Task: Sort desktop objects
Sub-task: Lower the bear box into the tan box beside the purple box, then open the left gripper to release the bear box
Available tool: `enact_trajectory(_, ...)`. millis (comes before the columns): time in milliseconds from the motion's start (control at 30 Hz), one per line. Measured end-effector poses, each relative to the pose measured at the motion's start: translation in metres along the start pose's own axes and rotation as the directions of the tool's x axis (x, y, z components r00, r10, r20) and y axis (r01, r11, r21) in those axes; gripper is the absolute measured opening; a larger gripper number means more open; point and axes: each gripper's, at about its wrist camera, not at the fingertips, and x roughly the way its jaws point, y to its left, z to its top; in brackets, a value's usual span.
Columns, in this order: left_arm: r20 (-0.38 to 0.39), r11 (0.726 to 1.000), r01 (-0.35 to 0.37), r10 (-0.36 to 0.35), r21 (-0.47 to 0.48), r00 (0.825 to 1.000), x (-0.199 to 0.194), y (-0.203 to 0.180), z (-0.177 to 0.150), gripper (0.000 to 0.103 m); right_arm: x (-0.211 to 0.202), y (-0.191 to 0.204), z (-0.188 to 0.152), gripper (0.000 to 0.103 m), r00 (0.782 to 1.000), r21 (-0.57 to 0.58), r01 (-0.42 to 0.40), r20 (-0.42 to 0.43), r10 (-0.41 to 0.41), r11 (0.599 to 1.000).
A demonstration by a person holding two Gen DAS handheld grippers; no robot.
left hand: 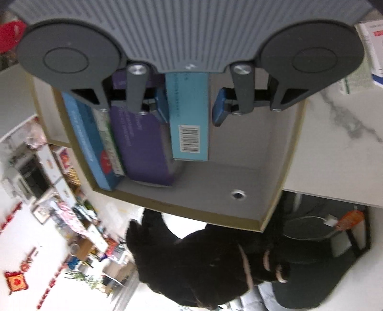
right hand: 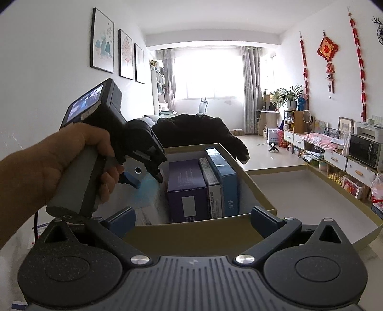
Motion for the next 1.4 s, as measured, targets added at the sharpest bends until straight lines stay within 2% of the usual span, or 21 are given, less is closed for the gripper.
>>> enact_trajectory(100, -0.003, 0.999, -0.004, 0.004, 0.046, 1.000, -0.004, -0.004, -0.001, 0.049, 0.000, -0.001, 0.001, 0.103, 1.000, 0.008, 0.005, 0.001, -0.005, 1.000)
enact_trajectory(333, -0.024, 0.975, -0.002, 0.008, 0.220, 1.000, -0.023, -0.003, -0.009, 0.053, -0.002, -0.002, 0.001, 0.103, 1.000, 0.018, 0.007, -0.005, -0.007, 1.000)
enact_trajectory(633, -0.091, 0.897, 0.052, -0.014, 0.438, 0.996, -0.037, -0.007, -0.020, 0.054, -0.007, 0.001, 0.003, 0.103, 1.000, 0.027, -0.003, -0.005, 0.003, 1.000)
enact_trajectory(733, -0.124, 0.871, 0.091, -0.035, 0.482, 0.992, -0.038, -0.009, -0.024, 0.053, -0.009, 0.002, 0.004, 0.103, 1.000, 0.027, -0.002, -0.002, 0.002, 1.000)
enact_trajectory(833, -0.174, 0.848, 0.136, -0.053, 0.512, 0.983, -0.033, -0.010, -0.026, 0.046, -0.010, 0.004, 0.005, 0.103, 1.000, 0.025, -0.005, -0.001, 0.005, 1.000)
enact_trajectory(967, -0.222, 0.817, 0.155, -0.034, 0.555, 0.974, -0.021, -0.014, -0.033, 0.044, -0.011, 0.006, 0.005, 0.103, 1.000, 0.020, -0.012, -0.003, 0.013, 1.000)
enact_trajectory(1200, -0.274, 0.818, 0.168, -0.013, 0.550, 0.962, -0.001, -0.016, -0.034, 0.037, -0.009, 0.007, 0.004, 0.103, 1.000, 0.020, -0.010, -0.008, 0.010, 1.000)
enact_trajectory(1400, -0.272, 0.823, 0.164, -0.012, 0.544, 0.962, 0.006, -0.019, -0.029, 0.035, -0.008, 0.008, 0.003, 0.103, 1.000, 0.011, -0.008, -0.003, 0.008, 1.000)
